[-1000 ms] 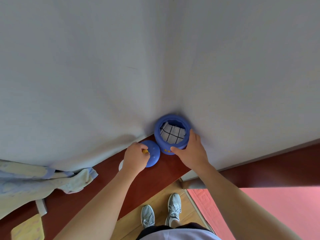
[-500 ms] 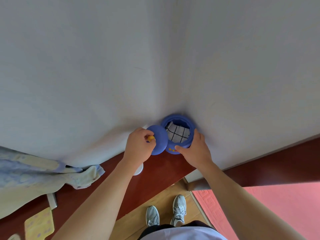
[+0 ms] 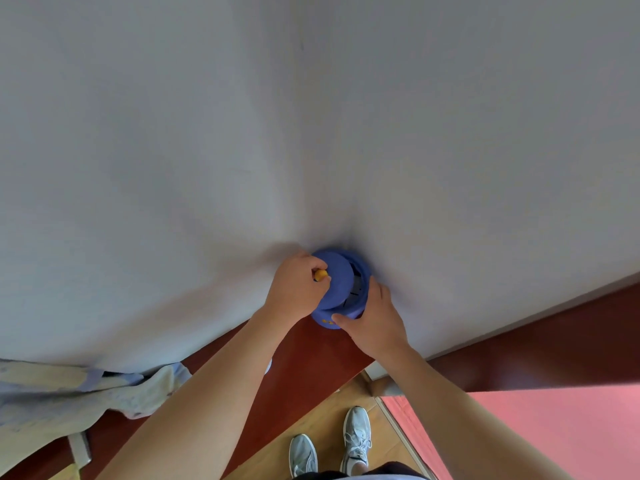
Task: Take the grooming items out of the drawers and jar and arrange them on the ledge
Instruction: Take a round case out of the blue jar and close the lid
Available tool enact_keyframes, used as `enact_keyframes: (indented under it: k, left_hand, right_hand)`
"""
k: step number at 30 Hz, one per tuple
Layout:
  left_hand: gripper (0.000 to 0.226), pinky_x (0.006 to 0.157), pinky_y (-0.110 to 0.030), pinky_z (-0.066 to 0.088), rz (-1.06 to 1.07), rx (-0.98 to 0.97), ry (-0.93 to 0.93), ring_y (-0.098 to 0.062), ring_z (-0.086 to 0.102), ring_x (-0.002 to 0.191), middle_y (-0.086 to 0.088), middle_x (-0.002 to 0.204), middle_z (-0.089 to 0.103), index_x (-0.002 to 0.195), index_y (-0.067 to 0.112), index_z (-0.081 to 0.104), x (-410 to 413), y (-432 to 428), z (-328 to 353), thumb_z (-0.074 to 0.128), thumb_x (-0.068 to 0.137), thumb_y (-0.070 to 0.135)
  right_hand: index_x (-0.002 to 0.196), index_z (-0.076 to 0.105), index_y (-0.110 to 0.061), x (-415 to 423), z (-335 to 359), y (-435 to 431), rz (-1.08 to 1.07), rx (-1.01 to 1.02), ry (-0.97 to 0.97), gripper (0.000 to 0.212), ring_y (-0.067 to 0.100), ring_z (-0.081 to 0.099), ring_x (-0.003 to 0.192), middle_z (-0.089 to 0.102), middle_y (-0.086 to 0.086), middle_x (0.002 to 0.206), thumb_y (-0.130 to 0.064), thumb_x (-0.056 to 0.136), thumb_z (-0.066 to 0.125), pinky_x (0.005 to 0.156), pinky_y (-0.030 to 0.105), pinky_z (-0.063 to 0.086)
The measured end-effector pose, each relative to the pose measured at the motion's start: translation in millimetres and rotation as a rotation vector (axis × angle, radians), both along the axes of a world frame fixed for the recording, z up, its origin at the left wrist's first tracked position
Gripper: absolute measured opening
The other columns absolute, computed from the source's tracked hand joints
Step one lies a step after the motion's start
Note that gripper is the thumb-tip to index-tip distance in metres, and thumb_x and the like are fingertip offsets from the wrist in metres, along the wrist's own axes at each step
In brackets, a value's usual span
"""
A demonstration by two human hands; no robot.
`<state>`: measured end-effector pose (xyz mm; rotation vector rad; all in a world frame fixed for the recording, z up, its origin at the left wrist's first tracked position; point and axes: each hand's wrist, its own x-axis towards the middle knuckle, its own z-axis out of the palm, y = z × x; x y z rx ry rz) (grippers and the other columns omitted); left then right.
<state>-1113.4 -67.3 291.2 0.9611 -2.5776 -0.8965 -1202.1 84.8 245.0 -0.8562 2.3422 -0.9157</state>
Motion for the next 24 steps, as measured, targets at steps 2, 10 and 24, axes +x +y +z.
enact_keyframes:
  k: [2, 10, 24]
  left_hand:
    - [0.008, 0.07, -0.044, 0.051, -0.026, -0.012, -0.022, -0.025, 0.058, 0.072, -0.009, 0.08, 0.062, 0.077, 0.004, 0.069, -6, 0, -3, 0.067, 0.079, 0.011]
    - [0.017, 0.064, -0.046, 0.047, -0.069, -0.012, -0.037, -0.024, 0.053, 0.067, -0.009, 0.069, 0.057, 0.062, 0.005, 0.058, -21, 2, -4, 0.063, 0.077, 0.013]
    - [0.022, 0.064, -0.044, 0.048, -0.105, -0.009, -0.059, -0.019, 0.053, 0.066, -0.005, 0.063, 0.058, 0.061, 0.008, 0.061, -29, 3, -15, 0.056, 0.073, 0.025]
  right_hand:
    - [0.145, 0.033, -0.024, 0, 1, 0, -0.008, 0.001, 0.002, 0.088, 0.015, 0.051, 0.118, 0.041, -0.003, 0.138, -0.047, 0.072, 0.078, 0.086, 0.031, 0.049]
    - [0.143, 0.033, -0.025, 1, 4, 0, -0.028, -0.03, -0.025, 0.089, 0.014, 0.051, 0.119, 0.041, -0.004, 0.138, -0.044, 0.071, 0.08, 0.088, 0.03, 0.049]
    - [0.148, 0.025, -0.026, 1, 1, -1, -0.027, 0.013, -0.021, 0.099, 0.012, 0.05, 0.12, 0.037, -0.004, 0.143, -0.052, 0.069, 0.078, 0.088, 0.031, 0.051]
